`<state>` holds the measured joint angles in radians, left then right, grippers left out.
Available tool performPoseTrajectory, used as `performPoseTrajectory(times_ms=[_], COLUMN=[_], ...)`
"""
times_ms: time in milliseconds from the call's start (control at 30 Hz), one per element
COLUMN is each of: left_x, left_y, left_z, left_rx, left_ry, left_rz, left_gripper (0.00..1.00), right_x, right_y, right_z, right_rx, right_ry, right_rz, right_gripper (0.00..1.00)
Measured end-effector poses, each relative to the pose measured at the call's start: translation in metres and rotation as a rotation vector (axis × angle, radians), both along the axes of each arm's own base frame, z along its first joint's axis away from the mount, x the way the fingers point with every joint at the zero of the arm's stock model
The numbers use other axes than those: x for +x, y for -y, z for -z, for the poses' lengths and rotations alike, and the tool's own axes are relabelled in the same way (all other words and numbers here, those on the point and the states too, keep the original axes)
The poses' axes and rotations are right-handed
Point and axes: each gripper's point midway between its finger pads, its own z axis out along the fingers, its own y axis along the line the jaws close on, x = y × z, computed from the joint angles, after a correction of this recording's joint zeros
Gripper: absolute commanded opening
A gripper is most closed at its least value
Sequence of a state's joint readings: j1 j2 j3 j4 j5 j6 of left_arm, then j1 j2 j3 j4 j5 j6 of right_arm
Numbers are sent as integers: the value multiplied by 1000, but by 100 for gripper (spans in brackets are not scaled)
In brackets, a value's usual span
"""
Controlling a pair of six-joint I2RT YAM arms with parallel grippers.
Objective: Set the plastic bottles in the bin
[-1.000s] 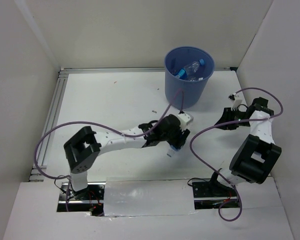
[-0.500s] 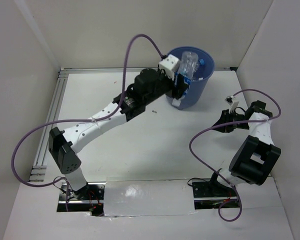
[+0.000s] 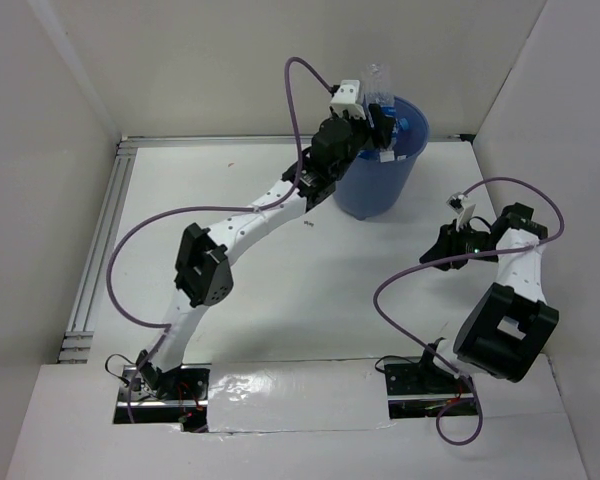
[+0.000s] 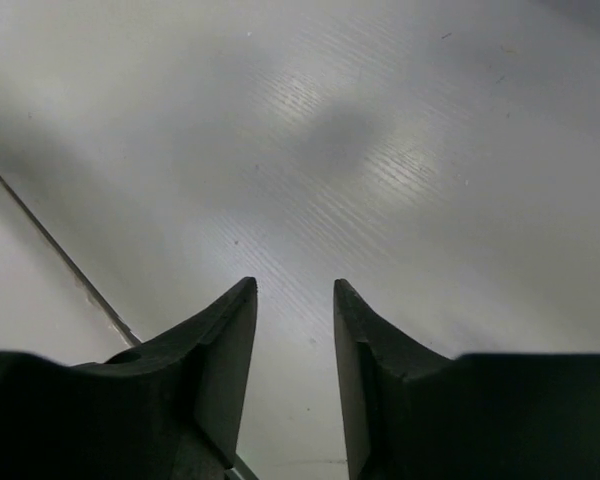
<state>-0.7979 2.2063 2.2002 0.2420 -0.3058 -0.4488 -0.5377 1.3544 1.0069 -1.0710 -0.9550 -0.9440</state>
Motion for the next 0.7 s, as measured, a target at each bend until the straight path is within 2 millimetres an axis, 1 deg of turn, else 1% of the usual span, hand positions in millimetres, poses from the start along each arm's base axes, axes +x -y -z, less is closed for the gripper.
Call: performPoseTrajectory(times_ms=[67,100,133,167,200,233,267,300,400,500,600,667,700], left_x=[14,20,25,28,30,32,34,36,39,34,18,-1,-14], left_y=[3,2,0,-3,-5,-8,-11,-14,-19,-18,-21,-28,-33], left_z=[11,16,20,22,23,22,19,16,11,10,10,9,13], left_rx=[-20,-23,-25,-26,-26,-34,-43,-53,-67,-60,-28,19,49], left_ry=[-25,-36,-51,-62,-70,-75,-75,-74,-71,-75,-84,-77,-87], left_rz=[-22,-31,-36,-40,-41,-43,-45,-46,-40,-17,11,29,41], left_gripper=[31,40,57,87,95,100,100,100,100,100,100,100,100], right_x=[-1,-1,-2,-2,-2,-2,-3,-3,-2,-2,-1,0,1], right_y=[0,0,-1,-1,-1,-1,-1,-1,-1,-1,-1,-1,0], right_z=[-2,-3,-3,-3,-4,-4,-4,-4,-4,-5,-6,-9,-11], right_rx=[-10,-13,-14,-16,-17,-16,-15,-15,-18,-17,-18,-18,-22], right_ry=[14,17,19,22,23,22,21,20,25,25,31,35,39], right_rz=[-7,-9,-10,-12,-13,-14,-14,-14,-17,-11,5,20,33], right_gripper=[50,57,63,68,73,88,95,100,100,100,100,100,100])
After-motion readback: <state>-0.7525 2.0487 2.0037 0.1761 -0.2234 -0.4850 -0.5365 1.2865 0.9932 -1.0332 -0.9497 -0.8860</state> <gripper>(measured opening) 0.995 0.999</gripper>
